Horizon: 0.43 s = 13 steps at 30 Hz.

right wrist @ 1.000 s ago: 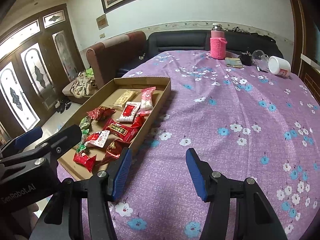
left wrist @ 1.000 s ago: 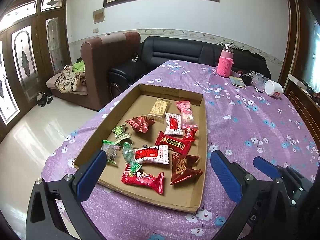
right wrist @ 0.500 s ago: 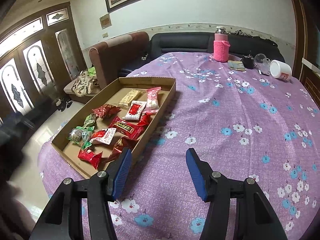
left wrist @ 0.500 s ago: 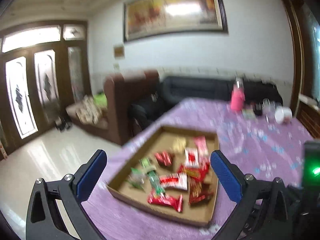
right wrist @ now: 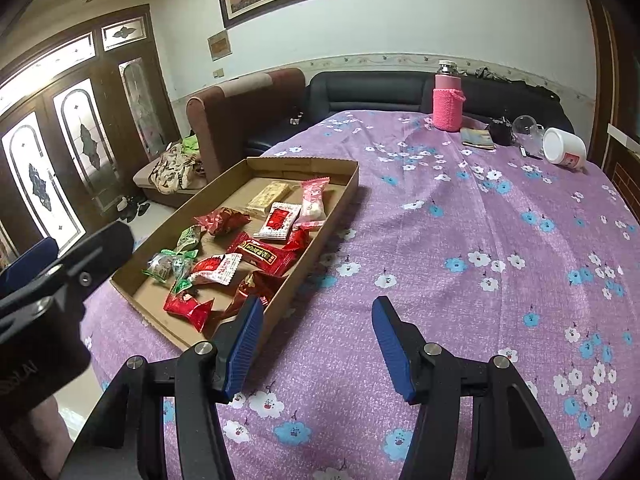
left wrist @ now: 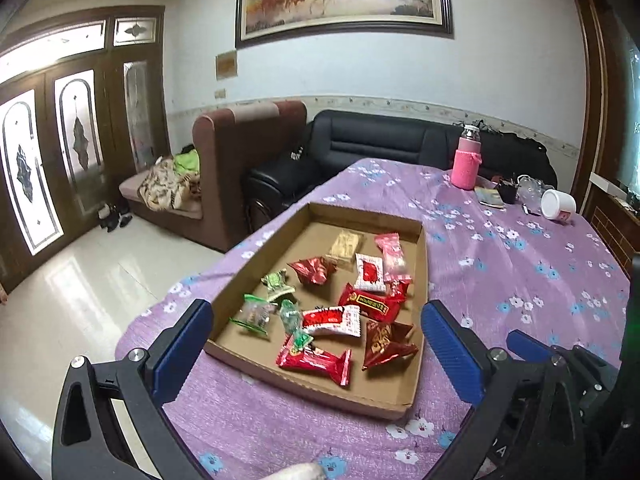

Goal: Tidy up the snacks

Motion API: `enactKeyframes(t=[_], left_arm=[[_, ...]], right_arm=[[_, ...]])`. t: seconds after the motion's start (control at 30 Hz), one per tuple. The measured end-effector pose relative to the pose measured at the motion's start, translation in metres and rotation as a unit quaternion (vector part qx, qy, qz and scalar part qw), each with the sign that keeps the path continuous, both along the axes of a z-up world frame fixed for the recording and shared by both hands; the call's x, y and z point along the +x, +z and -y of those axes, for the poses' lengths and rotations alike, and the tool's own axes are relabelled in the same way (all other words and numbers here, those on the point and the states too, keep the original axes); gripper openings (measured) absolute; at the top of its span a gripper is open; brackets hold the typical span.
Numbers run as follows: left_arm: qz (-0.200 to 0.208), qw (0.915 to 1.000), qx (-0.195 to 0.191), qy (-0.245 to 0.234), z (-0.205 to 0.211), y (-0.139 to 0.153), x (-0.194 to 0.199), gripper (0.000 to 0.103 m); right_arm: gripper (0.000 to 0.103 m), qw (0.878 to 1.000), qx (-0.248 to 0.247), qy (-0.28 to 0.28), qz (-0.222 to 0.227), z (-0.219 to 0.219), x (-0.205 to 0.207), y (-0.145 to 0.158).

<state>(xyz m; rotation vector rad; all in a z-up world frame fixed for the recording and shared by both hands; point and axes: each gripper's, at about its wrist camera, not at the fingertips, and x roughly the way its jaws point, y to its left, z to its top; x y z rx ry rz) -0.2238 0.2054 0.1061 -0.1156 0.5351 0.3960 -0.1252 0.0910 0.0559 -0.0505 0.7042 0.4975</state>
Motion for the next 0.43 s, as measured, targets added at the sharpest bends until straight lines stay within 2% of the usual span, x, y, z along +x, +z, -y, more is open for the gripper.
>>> enactKeyframes(t=[0.2,0.33,0.43], left_arm=[[-0.016,0.9993,-0.031,-0.008,-0.006,-0.008,0.006,0.103],[-0.027,0.9988,-0.040,-0.007,-0.009,-0.012,0.010,0.103],[-0.038,0.9978,-0.048,-0.022,-0.007,-0.014,0.014,0.103]], right_arm=[[0.061,1.000,-0.002,0.011,-0.002,-0.004,-0.001,-0.003],[0.061,1.000,-0.003,0.018,-0.005,-0.006,-0.001,-0.005],[0.061,1.000,0.001,0.017,-0.009,-0.004,0.001,-0.006]])
